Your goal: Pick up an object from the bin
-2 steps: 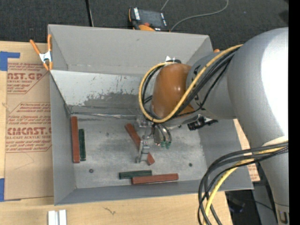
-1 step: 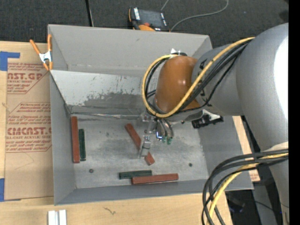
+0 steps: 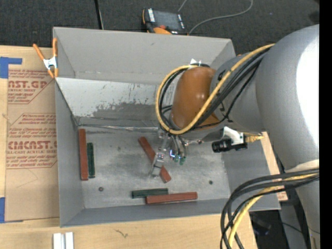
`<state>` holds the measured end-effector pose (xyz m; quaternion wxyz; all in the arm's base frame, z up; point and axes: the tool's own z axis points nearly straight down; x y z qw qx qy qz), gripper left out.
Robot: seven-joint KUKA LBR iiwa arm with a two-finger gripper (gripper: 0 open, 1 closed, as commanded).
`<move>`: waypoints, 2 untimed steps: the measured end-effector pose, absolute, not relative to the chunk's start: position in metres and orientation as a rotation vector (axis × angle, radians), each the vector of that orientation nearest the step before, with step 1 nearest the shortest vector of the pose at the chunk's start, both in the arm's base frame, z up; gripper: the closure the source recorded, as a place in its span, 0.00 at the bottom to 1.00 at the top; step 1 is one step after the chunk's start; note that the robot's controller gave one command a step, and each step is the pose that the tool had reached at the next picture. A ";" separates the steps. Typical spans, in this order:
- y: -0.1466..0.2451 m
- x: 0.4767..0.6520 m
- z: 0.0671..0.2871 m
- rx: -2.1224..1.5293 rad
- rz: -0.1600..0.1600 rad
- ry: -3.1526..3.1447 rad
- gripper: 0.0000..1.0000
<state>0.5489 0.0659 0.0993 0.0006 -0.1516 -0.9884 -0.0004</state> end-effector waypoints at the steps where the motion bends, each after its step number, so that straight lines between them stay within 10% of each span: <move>1: 0.061 0.528 0.068 -0.705 0.000 -3.058 0.00; 2: 0.061 0.528 0.068 -0.706 -0.001 -3.061 0.00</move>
Offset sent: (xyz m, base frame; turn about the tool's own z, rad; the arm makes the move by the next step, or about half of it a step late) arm -0.0195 -0.0052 -0.0293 0.1487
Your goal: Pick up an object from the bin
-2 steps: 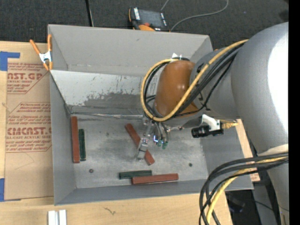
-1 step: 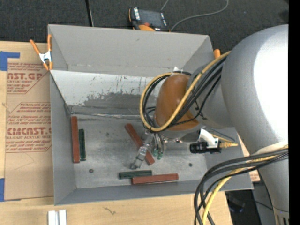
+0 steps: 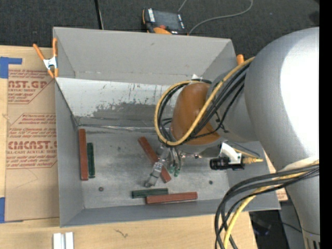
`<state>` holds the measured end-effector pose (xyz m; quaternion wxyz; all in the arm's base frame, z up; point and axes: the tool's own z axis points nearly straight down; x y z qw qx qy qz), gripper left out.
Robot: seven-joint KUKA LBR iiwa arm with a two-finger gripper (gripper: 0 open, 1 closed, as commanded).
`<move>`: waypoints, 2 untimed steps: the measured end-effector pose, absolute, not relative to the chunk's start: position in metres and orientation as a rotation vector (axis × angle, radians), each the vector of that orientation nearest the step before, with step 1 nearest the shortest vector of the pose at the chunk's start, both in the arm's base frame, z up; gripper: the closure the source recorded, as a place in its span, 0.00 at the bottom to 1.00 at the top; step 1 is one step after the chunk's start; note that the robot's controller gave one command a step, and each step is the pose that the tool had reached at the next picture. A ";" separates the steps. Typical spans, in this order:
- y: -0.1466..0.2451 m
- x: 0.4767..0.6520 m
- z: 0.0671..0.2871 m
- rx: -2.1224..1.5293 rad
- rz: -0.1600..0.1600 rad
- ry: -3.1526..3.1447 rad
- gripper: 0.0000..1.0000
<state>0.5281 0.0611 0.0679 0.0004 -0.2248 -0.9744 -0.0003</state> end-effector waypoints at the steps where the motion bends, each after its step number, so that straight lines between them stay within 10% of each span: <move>1: 0.061 0.529 0.069 -0.707 -0.002 -3.062 1.00; 2: 0.062 0.529 0.075 -0.706 -0.001 -3.061 1.00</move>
Offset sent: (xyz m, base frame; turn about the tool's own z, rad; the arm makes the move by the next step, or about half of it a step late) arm 0.0000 0.0000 0.0000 0.0000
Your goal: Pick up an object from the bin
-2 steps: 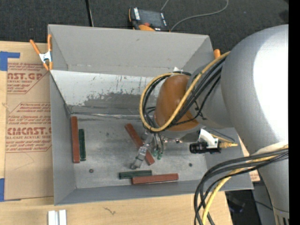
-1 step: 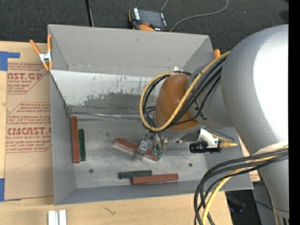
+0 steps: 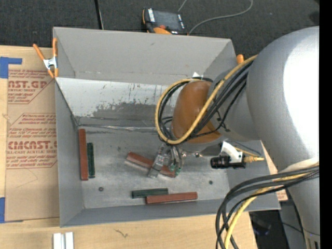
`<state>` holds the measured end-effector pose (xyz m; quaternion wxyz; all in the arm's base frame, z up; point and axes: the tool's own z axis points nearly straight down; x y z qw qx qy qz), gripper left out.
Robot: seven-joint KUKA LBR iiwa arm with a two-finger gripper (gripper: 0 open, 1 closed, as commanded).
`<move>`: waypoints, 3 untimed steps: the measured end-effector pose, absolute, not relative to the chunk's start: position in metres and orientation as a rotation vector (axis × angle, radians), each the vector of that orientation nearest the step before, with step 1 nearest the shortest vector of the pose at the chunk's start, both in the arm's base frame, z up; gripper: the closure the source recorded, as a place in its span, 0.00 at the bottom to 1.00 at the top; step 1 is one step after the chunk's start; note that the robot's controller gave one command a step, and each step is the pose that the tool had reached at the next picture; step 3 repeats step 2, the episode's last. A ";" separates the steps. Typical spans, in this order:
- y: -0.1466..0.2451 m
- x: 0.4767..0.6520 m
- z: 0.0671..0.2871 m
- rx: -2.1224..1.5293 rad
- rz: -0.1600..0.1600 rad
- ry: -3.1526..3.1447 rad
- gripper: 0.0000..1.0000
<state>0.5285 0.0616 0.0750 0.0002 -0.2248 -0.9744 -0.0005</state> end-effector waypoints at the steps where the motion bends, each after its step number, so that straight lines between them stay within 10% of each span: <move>1: 0.062 0.528 0.075 -0.706 -0.001 -3.060 1.00; 2: 0.062 0.530 0.174 -0.707 -0.005 -3.069 1.00; 3: 0.062 0.530 0.174 -0.707 -0.005 -3.069 1.00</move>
Offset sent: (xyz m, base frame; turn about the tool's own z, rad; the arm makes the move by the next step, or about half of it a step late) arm 0.0001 -0.0001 0.0013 0.0000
